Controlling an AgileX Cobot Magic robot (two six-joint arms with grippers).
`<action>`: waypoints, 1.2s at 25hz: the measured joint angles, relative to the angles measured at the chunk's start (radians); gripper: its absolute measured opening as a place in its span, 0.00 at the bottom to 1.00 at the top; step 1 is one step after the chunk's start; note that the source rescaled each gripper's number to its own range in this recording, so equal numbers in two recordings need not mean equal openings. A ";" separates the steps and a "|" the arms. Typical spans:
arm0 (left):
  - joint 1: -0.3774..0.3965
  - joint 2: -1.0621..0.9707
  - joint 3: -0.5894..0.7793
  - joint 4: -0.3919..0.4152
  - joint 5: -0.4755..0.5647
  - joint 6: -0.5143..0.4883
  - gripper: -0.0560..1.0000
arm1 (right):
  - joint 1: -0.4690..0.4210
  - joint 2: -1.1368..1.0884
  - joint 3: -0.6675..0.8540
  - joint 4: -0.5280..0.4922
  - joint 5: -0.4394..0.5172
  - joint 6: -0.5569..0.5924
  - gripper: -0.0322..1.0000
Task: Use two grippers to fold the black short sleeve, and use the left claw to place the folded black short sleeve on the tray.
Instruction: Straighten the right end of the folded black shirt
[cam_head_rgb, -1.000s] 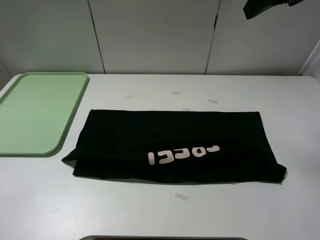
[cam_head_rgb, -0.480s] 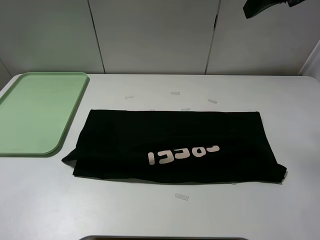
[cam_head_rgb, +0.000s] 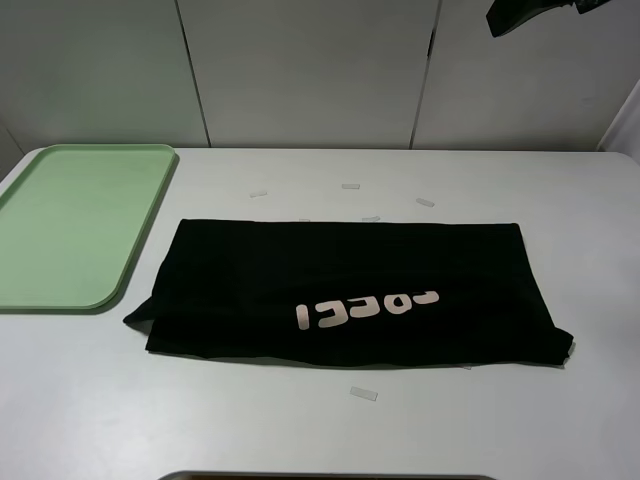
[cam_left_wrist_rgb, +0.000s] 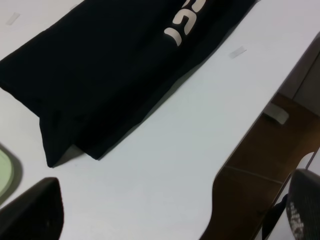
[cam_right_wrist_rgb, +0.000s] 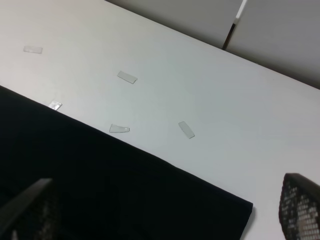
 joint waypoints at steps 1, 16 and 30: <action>0.000 0.000 0.000 0.000 0.000 0.000 0.88 | 0.000 0.000 0.000 0.000 0.000 0.000 0.96; 0.349 0.000 0.000 0.000 0.000 0.000 0.88 | 0.000 0.000 0.000 0.000 0.004 0.002 0.96; 0.759 0.000 0.000 0.000 0.000 0.000 0.88 | 0.000 0.000 0.000 0.001 0.006 0.044 0.96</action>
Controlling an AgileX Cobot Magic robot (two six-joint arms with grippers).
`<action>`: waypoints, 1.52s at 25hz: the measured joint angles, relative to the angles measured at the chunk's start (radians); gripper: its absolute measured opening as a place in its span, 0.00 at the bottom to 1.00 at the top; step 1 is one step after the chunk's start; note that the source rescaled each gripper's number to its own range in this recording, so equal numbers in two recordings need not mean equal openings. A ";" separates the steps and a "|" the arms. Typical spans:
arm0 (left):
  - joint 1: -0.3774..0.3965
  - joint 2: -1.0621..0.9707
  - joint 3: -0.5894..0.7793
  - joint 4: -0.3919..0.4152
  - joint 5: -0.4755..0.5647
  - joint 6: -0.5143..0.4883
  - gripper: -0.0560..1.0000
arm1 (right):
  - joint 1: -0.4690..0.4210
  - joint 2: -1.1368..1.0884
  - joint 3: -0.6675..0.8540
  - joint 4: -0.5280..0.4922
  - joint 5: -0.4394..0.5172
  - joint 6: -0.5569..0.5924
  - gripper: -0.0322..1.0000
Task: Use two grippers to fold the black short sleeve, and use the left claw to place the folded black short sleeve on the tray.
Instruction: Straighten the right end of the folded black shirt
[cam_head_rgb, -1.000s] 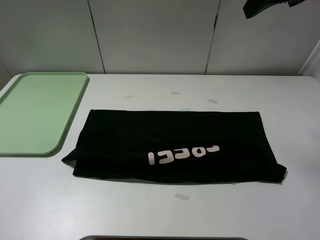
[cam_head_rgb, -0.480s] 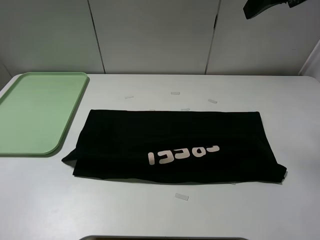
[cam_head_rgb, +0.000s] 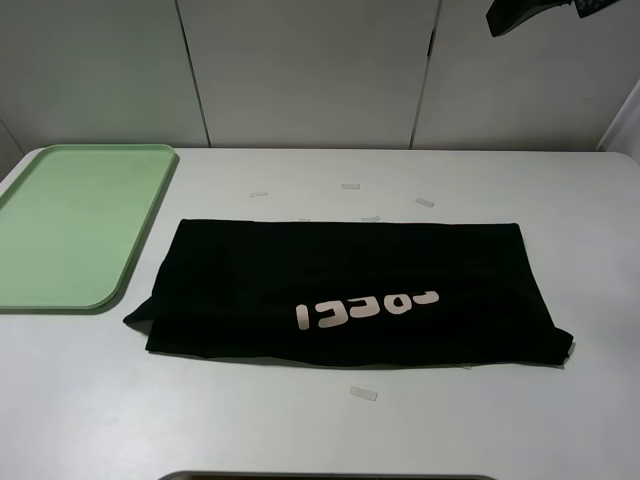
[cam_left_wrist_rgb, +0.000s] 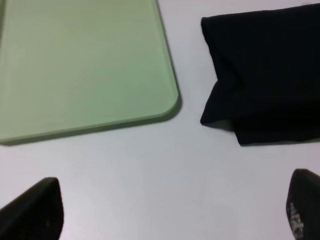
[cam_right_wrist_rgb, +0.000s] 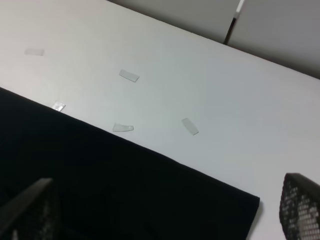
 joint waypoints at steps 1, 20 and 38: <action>0.002 0.000 0.000 0.000 0.000 0.000 0.88 | 0.000 0.000 0.000 0.000 0.000 0.008 0.96; 0.004 0.000 0.000 -0.048 0.000 -0.026 0.88 | 0.000 0.068 0.006 0.041 0.026 0.069 0.96; 0.004 0.000 0.000 -0.048 0.000 -0.026 0.88 | 0.000 0.334 0.115 0.141 -0.016 -0.015 0.96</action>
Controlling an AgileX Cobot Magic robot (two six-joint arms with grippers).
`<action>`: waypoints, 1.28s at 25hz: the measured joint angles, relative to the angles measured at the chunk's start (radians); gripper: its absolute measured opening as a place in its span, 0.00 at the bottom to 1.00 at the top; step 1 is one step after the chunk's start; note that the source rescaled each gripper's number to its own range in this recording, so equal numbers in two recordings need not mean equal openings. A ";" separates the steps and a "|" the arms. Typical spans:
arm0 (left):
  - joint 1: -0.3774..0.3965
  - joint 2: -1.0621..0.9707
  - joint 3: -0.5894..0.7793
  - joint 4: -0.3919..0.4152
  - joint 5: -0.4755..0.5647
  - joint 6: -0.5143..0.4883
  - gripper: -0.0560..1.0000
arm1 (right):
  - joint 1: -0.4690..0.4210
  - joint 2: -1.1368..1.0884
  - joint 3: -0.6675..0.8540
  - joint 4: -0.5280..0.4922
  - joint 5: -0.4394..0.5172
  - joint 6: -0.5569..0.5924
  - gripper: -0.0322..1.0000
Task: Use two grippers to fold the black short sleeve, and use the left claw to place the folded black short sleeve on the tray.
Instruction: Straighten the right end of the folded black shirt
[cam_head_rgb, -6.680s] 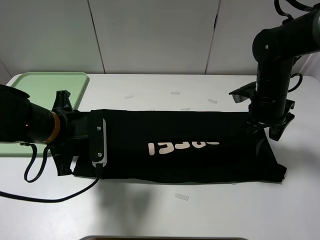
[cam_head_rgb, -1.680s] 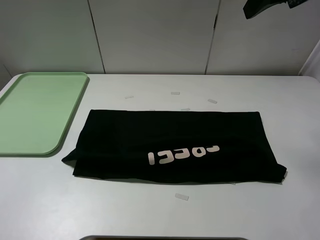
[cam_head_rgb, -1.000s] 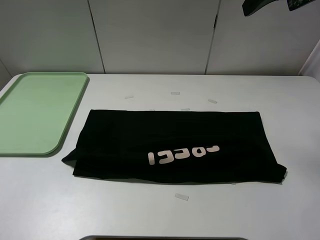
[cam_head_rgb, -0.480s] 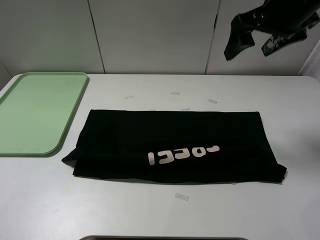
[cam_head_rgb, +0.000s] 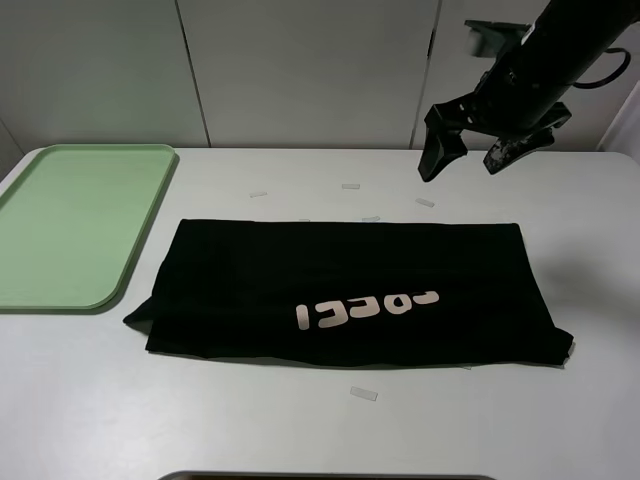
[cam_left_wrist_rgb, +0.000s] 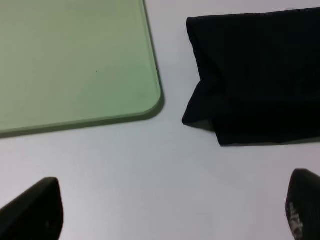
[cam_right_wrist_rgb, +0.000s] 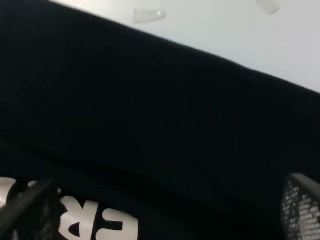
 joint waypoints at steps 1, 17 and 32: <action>0.000 0.000 0.000 0.000 0.000 0.000 0.88 | 0.000 0.012 0.000 0.009 0.000 -0.016 0.96; 0.000 0.000 0.000 0.000 0.000 0.000 0.88 | -0.004 0.220 0.000 -0.060 -0.029 -0.032 0.96; 0.000 0.000 0.000 0.071 0.000 0.000 0.88 | -0.011 0.225 0.073 -0.279 0.025 0.081 0.96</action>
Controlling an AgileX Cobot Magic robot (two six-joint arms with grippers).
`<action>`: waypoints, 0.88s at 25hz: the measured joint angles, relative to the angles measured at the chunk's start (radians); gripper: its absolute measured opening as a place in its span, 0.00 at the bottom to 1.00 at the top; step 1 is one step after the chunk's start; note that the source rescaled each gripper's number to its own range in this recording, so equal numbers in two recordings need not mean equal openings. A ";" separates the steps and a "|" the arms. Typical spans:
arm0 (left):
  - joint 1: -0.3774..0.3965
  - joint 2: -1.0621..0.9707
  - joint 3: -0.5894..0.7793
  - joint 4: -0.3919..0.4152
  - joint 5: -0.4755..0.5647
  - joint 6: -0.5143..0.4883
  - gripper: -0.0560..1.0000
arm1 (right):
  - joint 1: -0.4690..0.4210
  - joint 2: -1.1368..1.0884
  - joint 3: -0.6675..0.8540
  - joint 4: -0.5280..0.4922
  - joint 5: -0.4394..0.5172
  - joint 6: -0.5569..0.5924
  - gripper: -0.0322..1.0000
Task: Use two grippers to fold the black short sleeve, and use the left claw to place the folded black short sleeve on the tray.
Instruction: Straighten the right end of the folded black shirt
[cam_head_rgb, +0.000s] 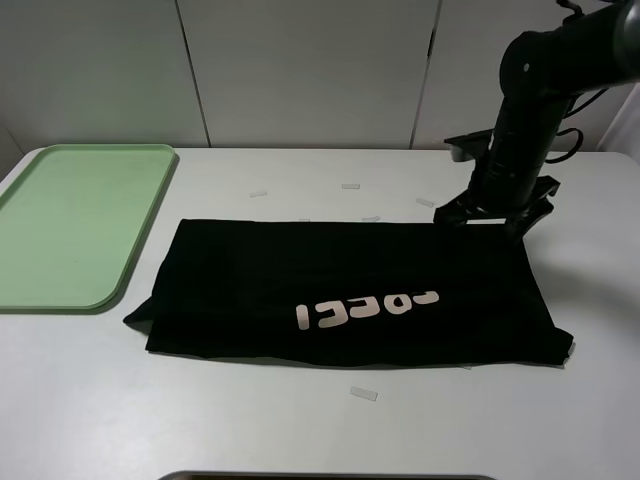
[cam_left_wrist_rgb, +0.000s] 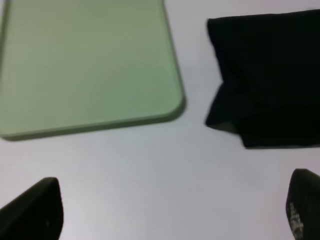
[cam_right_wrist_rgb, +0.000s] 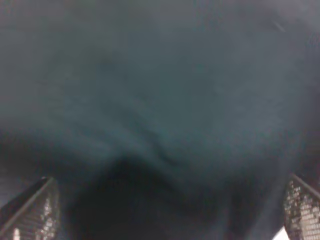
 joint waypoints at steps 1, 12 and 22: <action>0.000 0.000 0.000 0.018 0.000 0.000 0.88 | -0.004 0.000 0.021 -0.031 -0.015 0.009 0.96; 0.000 0.000 0.000 0.058 -0.003 0.000 0.88 | -0.005 0.003 0.205 -0.111 -0.175 0.113 0.96; 0.000 0.000 0.000 0.058 -0.003 0.000 0.88 | -0.007 -0.017 0.227 -0.097 -0.072 0.186 0.96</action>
